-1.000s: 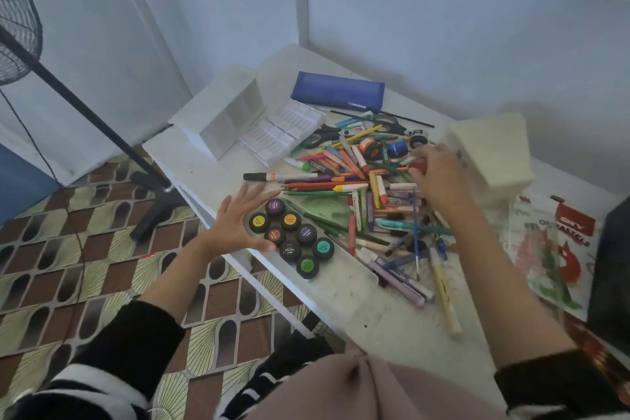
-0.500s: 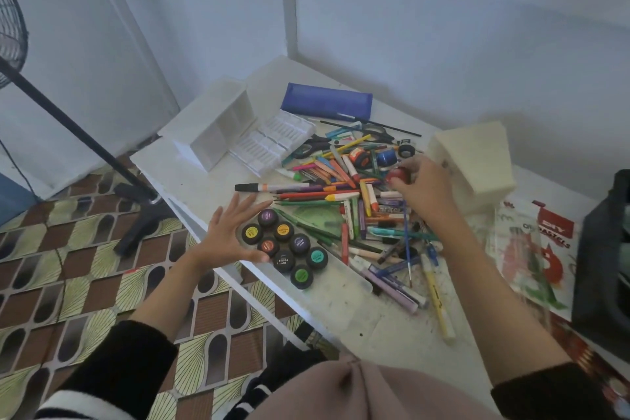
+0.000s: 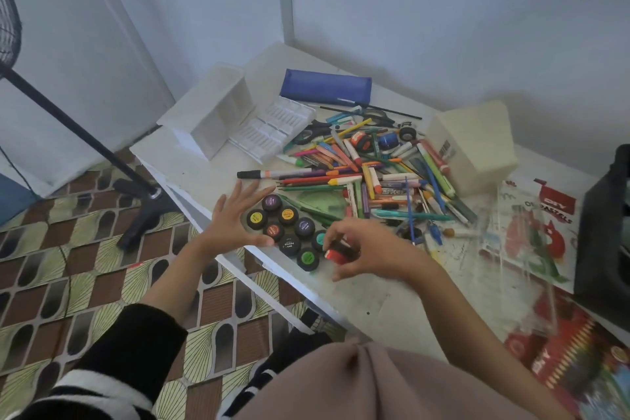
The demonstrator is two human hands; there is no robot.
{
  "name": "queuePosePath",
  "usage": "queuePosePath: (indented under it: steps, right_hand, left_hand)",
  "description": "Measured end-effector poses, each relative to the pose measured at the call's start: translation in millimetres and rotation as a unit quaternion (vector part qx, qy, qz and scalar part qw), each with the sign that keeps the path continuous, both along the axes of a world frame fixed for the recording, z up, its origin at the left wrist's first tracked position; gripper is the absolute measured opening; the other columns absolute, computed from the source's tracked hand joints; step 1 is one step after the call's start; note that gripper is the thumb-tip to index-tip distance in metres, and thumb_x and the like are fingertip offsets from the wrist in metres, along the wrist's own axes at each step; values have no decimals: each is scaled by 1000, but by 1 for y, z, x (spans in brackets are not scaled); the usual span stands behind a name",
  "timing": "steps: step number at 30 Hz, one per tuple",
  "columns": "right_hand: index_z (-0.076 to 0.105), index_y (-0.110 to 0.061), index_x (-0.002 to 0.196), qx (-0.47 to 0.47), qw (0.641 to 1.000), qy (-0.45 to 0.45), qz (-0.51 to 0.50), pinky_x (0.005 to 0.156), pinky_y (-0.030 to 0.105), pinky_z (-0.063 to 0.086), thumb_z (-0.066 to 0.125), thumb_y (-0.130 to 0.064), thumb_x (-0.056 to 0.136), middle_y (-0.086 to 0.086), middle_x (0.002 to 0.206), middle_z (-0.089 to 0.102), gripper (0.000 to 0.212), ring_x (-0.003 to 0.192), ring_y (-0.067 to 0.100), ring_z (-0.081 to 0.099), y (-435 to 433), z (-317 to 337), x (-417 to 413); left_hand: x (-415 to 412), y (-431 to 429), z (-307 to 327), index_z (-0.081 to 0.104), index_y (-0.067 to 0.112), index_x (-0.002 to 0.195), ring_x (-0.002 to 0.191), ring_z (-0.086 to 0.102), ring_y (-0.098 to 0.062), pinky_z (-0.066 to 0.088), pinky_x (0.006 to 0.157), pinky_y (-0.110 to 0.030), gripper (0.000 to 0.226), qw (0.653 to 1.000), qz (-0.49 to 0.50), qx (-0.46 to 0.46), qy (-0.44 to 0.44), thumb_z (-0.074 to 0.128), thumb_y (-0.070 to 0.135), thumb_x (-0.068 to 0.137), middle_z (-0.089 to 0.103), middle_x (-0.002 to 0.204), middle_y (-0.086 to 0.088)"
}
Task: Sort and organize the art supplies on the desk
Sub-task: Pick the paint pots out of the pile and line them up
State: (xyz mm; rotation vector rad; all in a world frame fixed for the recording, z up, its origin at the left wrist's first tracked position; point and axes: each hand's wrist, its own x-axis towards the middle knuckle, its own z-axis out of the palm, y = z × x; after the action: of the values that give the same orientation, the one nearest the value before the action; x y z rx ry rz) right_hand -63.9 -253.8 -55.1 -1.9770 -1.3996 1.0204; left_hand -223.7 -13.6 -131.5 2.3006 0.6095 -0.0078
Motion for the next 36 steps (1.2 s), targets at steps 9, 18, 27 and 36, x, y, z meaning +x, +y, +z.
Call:
queuePosePath:
  steps: [9, 18, 27, 36]
  right_hand:
    - [62, -18, 109, -52, 999, -9, -2, 66, 17, 48, 67, -21, 86, -1, 111, 60, 23, 71, 1, 58, 4, -3, -10]
    - [64, -18, 102, -66, 996, 35, -41, 69, 35, 59, 63, -18, 88, 2, 91, 67, 14, 73, 17, 69, 3, -4, -7]
    - [66, -20, 91, 30, 985, -5, -169, 66, 20, 56, 61, -16, 90, 0, 83, 71, 7, 72, 6, 68, 7, 24, 56]
    - [58, -4, 118, -44, 922, -269, -274, 86, 31, 44, 63, -3, 80, 21, 117, 60, 39, 108, 32, 56, 75, 14, 194]
  left_hand:
    - [1, -1, 1, 20, 56, 135, 141, -18, -3, -16, 114, -41, 102, 1000, 2, 5, -1, 62, 73, 44, 4, 159, 11]
    - [1, 1, 1, 21, 52, 138, 142, -18, -5, -16, 114, -43, 116, 1000, -7, 2, -12, 49, 97, 35, 3, 159, 11]
    - [1, 1, -1, 20, 59, 134, 143, -17, -5, -14, 114, -42, 114, 1000, 2, 2, -23, 50, 98, 32, 4, 155, 19]
    - [1, 4, -3, 20, 61, 133, 143, -19, -5, -15, 115, -42, 110, 1000, -4, 9, -15, 49, 98, 33, 1, 156, 19]
